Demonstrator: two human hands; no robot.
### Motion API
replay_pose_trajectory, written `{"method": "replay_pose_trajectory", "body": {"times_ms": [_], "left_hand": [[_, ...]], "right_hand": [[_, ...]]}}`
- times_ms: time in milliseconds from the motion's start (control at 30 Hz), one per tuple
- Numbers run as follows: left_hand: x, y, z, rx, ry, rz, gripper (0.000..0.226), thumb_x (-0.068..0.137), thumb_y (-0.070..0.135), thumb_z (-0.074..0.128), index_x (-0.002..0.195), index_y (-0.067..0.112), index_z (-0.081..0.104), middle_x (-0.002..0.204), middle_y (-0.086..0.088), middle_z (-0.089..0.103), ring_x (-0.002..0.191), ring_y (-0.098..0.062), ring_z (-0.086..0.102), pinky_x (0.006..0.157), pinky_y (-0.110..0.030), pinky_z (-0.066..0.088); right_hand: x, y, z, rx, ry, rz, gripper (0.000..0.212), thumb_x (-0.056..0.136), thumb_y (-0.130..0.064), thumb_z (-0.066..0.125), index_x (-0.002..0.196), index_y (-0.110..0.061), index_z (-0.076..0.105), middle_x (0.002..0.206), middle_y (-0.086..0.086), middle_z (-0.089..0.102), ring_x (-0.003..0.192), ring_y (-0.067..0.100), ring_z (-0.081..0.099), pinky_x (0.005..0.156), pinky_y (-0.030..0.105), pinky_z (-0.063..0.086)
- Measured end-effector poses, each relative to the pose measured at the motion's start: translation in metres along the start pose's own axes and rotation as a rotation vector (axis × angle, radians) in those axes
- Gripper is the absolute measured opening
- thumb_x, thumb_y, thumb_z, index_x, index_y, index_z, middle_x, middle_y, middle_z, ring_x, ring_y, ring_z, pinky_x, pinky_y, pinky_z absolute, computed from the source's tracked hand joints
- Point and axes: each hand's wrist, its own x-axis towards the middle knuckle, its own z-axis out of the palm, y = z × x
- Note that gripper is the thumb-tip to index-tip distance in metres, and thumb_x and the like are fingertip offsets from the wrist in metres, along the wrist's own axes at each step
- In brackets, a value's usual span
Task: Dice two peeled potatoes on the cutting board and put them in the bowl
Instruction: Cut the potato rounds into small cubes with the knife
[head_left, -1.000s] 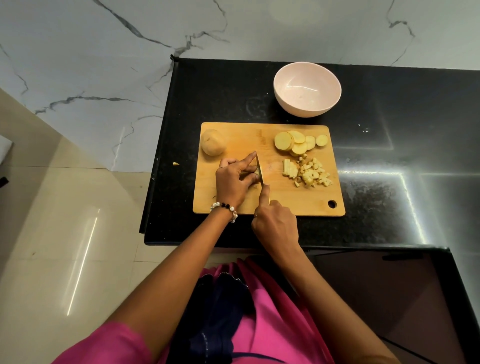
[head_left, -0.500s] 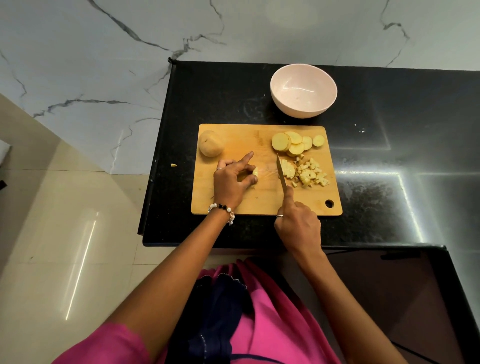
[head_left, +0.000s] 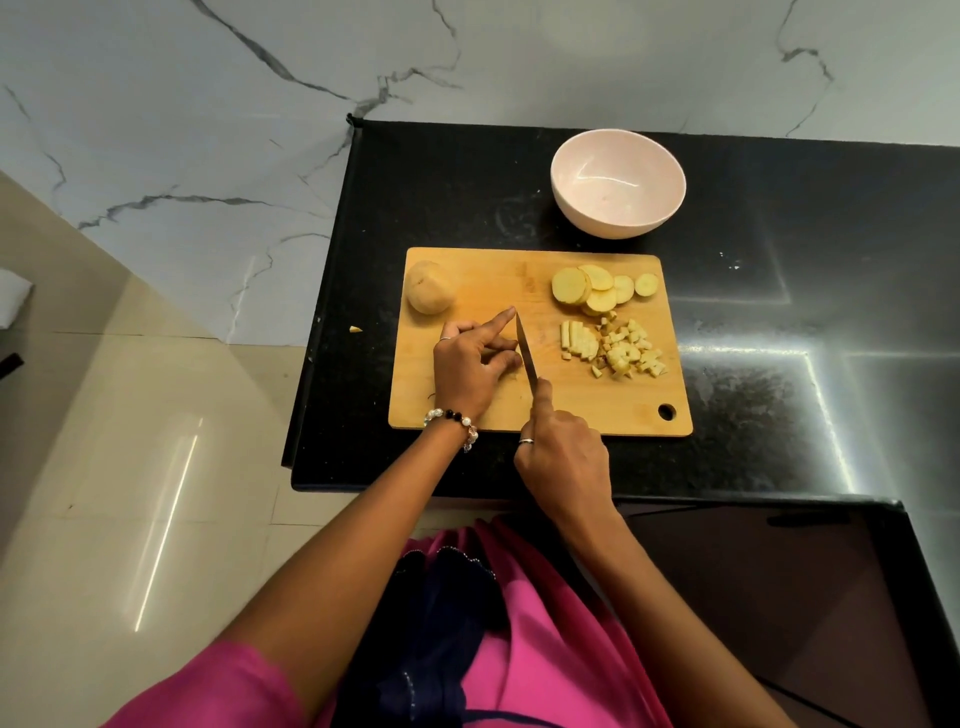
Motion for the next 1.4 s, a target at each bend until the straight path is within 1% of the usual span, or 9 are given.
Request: {"method": "replay_pose_trajectory", "body": {"times_ms": [300, 467, 567, 667, 833, 967, 1100, 1300, 1400], "left_hand": [[0.0, 0.002, 0.003, -0.005, 0.042, 0.001, 0.051, 0.069, 0.004, 0.078, 0.118, 0.014, 0.066, 0.078, -0.001, 0.072, 0.09, 0.004, 0.045, 0.082, 0.0, 0.034], [-0.001, 0.002, 0.004, 0.028, 0.044, 0.036, 0.049, 0.071, 0.009, 0.077, 0.119, 0.015, 0.065, 0.083, 0.003, 0.073, 0.09, -0.021, 0.051, 0.079, -0.026, 0.045], [-0.001, 0.001, 0.005, 0.029, 0.032, 0.046, 0.049, 0.071, 0.012, 0.078, 0.118, 0.016, 0.066, 0.085, 0.004, 0.073, 0.089, -0.021, 0.051, 0.078, -0.029, 0.047], [0.001, -0.002, 0.003, -0.009, 0.011, 0.029, 0.047, 0.072, 0.01, 0.077, 0.117, 0.017, 0.067, 0.087, 0.005, 0.073, 0.09, -0.018, 0.052, 0.078, -0.018, 0.044], [0.002, 0.0, 0.001, -0.053, 0.045, 0.002, 0.034, 0.079, 0.006, 0.071, 0.111, 0.017, 0.07, 0.085, 0.006, 0.073, 0.088, -0.014, 0.057, 0.075, -0.004, 0.039], [0.002, 0.001, -0.003, -0.117, 0.057, -0.078, 0.03, 0.089, 0.006, 0.06, 0.115, 0.021, 0.068, 0.086, 0.017, 0.068, 0.09, -0.009, 0.064, 0.082, -0.016, 0.049], [0.004, -0.002, -0.01, -0.255, 0.119, -0.203, 0.033, 0.094, 0.001, 0.048, 0.117, 0.016, 0.065, 0.096, 0.008, 0.071, 0.092, -0.003, 0.065, 0.085, -0.025, 0.054], [0.003, -0.002, -0.015, -0.327, 0.139, -0.259, 0.031, 0.093, 0.001, 0.049, 0.116, 0.015, 0.066, 0.096, 0.008, 0.071, 0.09, -0.006, 0.066, 0.079, -0.028, 0.056], [0.006, 0.003, -0.014, -0.288, 0.136, -0.246, 0.03, 0.091, 0.003, 0.055, 0.115, 0.015, 0.067, 0.098, 0.007, 0.071, 0.092, 0.0, 0.064, 0.08, -0.016, 0.052]], "right_hand": [[0.004, -0.013, 0.011, -0.147, -0.047, -0.001, 0.064, 0.094, -0.012, 0.033, 0.15, -0.001, 0.006, 0.101, 0.015, 0.059, 0.082, 0.033, 0.062, 0.057, 0.034, 0.035], [-0.016, -0.001, 0.017, -0.204, 0.003, -0.006, 0.069, 0.066, -0.008, 0.074, 0.13, 0.006, 0.051, 0.061, 0.013, 0.057, 0.039, 0.029, 0.052, 0.037, 0.026, 0.024], [-0.015, 0.006, 0.008, -0.153, -0.031, 0.012, 0.067, 0.085, -0.013, 0.058, 0.145, -0.001, 0.031, 0.085, 0.016, 0.063, 0.064, 0.034, 0.062, 0.048, 0.033, 0.033], [-0.009, 0.019, 0.002, -0.067, 0.03, 0.044, 0.06, 0.097, -0.02, 0.036, 0.151, -0.011, 0.012, 0.104, 0.015, 0.06, 0.086, 0.036, 0.06, 0.06, 0.035, 0.034], [0.0, 0.029, -0.005, 0.034, 0.103, 0.108, 0.057, 0.096, -0.019, 0.036, 0.15, -0.012, 0.018, 0.09, 0.013, 0.061, 0.079, 0.034, 0.058, 0.058, 0.033, 0.032], [-0.008, 0.017, -0.005, 0.08, 0.088, 0.027, 0.056, 0.096, -0.02, 0.037, 0.15, -0.012, 0.021, 0.087, 0.011, 0.063, 0.075, 0.032, 0.058, 0.057, 0.034, 0.033], [-0.016, 0.002, 0.004, 0.039, -0.021, -0.042, 0.058, 0.097, -0.023, 0.034, 0.151, -0.015, 0.014, 0.102, 0.012, 0.062, 0.087, 0.034, 0.06, 0.061, 0.034, 0.033], [-0.007, 0.008, 0.006, -0.027, -0.001, 0.018, 0.06, 0.097, -0.021, 0.036, 0.151, -0.012, 0.012, 0.103, 0.013, 0.06, 0.086, 0.035, 0.06, 0.06, 0.035, 0.035], [-0.002, 0.024, -0.001, -0.024, 0.021, 0.093, 0.059, 0.096, -0.021, 0.034, 0.151, -0.013, 0.013, 0.1, 0.013, 0.06, 0.085, 0.035, 0.059, 0.06, 0.035, 0.035]]}}
